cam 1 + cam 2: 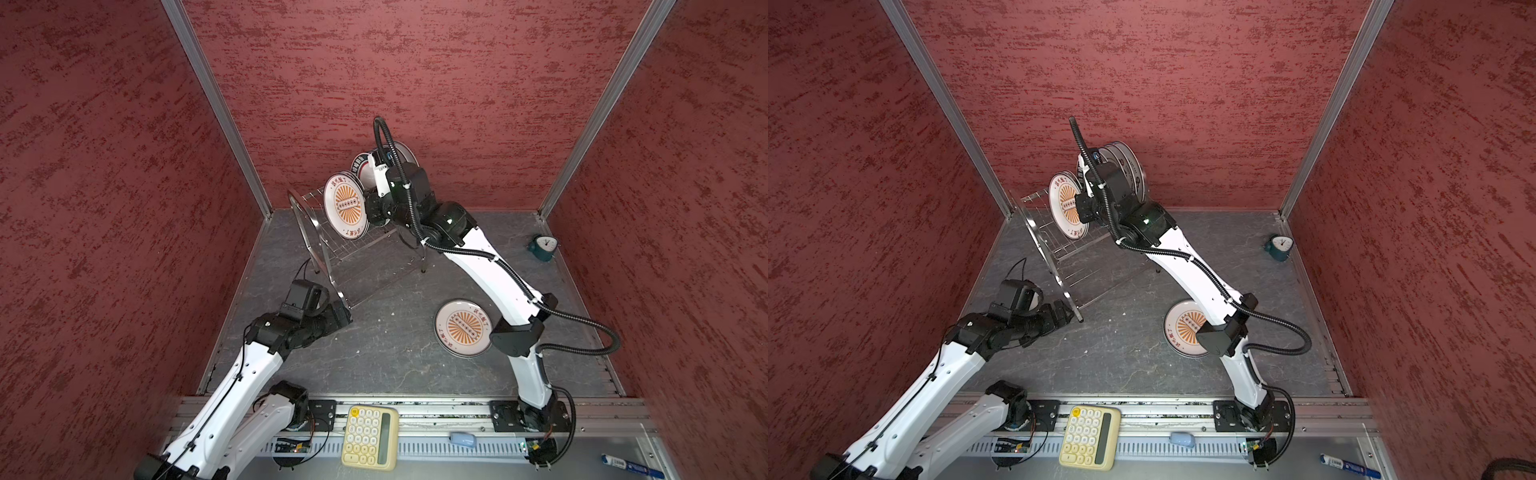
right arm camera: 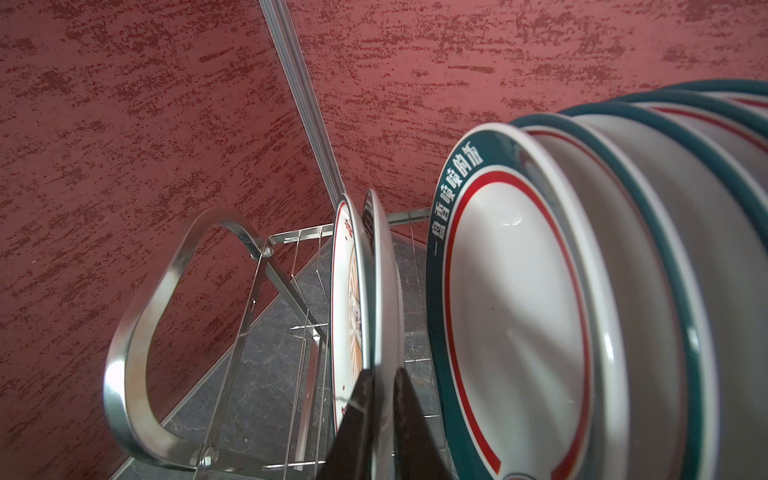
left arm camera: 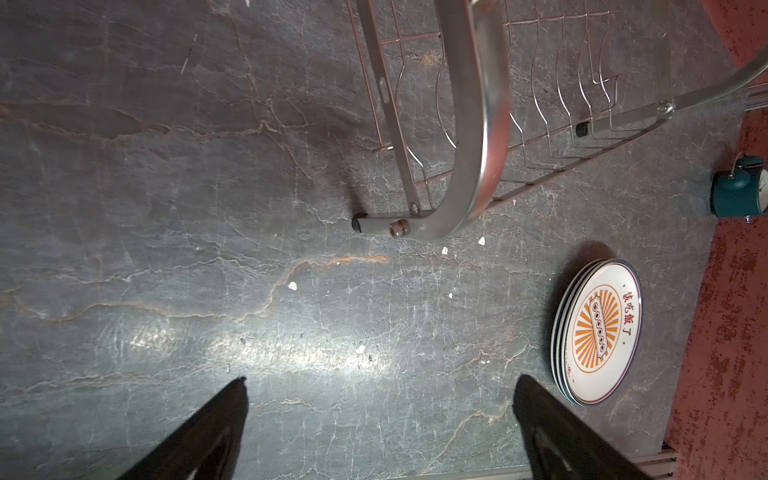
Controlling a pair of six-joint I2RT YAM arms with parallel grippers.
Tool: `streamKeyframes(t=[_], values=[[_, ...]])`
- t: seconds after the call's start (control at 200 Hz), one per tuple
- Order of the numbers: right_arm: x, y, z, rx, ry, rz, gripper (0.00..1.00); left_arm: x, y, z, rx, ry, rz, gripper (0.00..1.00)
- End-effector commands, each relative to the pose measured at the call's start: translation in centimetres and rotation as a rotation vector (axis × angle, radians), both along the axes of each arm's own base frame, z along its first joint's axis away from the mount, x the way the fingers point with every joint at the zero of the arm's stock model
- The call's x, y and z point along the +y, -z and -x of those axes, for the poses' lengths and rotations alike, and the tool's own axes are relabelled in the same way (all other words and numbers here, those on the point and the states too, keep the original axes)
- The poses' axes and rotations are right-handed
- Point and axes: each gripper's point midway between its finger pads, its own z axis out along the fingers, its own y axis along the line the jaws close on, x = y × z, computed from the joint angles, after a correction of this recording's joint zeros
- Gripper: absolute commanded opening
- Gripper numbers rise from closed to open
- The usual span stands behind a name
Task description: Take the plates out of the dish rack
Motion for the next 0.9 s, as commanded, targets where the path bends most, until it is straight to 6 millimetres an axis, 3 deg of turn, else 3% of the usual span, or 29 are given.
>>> streamKeyframes(t=[0.0, 0.366, 0.897], values=[[0.1, 7.0, -0.7, 0.13, -0.004, 0.166, 0.1, 0.0, -0.1, -0.2, -0.014, 0.003, 0.008, 0.99], [0.6, 5.7, 0.0, 0.116, -0.039, 0.132, 0.02, -0.1, -0.1, -0.3, -0.016, 0.002, 0.01, 1.0], [1.9, 6.3, 0.8, 0.11, -0.091, 0.154, 0.0, -0.1, 0.2, -0.3, -0.01, 0.002, 0.007, 1.0]])
